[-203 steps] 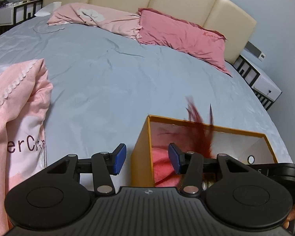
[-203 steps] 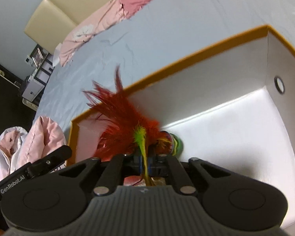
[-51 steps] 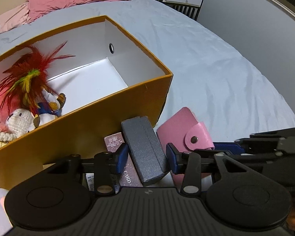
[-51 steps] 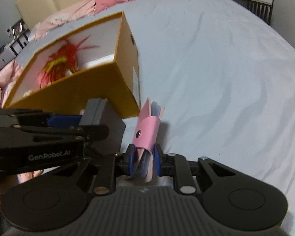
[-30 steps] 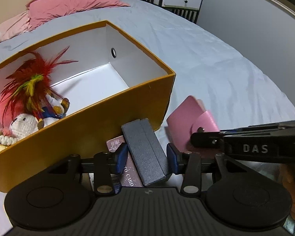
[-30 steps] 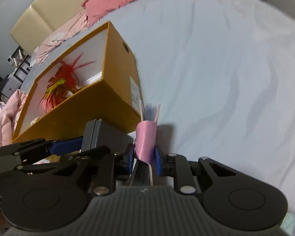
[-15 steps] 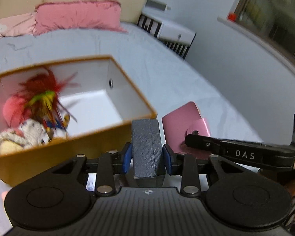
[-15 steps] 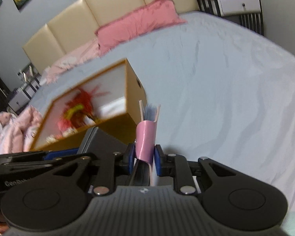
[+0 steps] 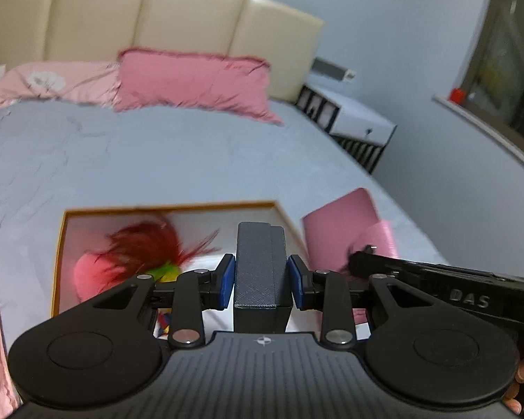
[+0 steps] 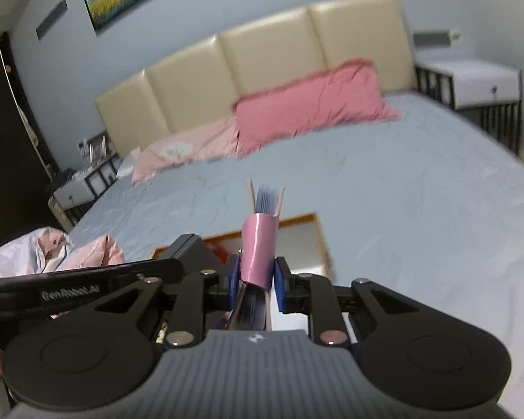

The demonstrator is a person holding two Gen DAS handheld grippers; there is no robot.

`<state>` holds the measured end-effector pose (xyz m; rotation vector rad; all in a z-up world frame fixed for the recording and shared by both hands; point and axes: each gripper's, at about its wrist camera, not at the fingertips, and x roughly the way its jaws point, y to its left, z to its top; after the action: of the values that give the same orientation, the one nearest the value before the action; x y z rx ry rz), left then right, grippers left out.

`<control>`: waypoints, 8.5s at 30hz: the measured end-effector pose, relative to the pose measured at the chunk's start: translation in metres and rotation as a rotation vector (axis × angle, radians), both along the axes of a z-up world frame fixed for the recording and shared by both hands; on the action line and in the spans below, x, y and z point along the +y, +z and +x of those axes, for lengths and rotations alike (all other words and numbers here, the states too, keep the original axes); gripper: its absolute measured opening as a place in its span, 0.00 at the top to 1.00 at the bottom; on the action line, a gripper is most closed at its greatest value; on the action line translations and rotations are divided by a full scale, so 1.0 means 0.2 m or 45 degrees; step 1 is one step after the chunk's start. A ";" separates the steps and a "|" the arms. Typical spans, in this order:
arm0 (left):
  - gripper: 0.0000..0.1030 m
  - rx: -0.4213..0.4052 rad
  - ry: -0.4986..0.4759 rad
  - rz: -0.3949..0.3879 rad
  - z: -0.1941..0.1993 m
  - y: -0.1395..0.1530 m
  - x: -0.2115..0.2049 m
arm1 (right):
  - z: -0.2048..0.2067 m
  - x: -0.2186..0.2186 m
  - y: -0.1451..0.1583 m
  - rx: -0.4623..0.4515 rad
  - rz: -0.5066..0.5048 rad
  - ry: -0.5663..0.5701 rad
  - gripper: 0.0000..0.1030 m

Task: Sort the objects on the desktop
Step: 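Lift the grey case and pink wallet and carry both over the box, then lower the grey case and pink wallet into the box and open both grippers, then grasp the white lotion tube with the left gripper while the right grasps the PHOTO CARD box, then lift the lotion tube and PHOTO CARD box and carry both over the box, then lower the tube and PHOTO CARD box into the box and open both grippers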

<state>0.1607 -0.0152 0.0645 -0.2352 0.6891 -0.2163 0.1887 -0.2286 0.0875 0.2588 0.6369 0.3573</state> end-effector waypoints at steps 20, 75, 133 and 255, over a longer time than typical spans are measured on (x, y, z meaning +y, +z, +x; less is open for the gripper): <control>0.64 0.352 0.110 0.000 0.20 -0.48 0.06 | 0.48 0.24 -0.46 0.558 -0.277 0.178 0.79; 0.76 0.283 0.031 -0.195 -0.04 -0.29 0.24 | 0.33 0.26 -0.31 0.475 -0.284 0.198 0.72; 0.93 0.415 -0.233 0.030 -0.47 -0.37 0.01 | -0.31 0.16 -0.63 0.369 -0.366 0.047 0.76; 0.80 0.270 0.109 -0.195 0.43 -0.25 0.35 | 0.71 0.35 -0.40 0.591 -0.420 0.197 0.76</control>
<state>0.2460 0.0549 0.0139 -0.4378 0.8719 -0.1637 0.3305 -0.1587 0.0085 -0.0288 1.1639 0.3362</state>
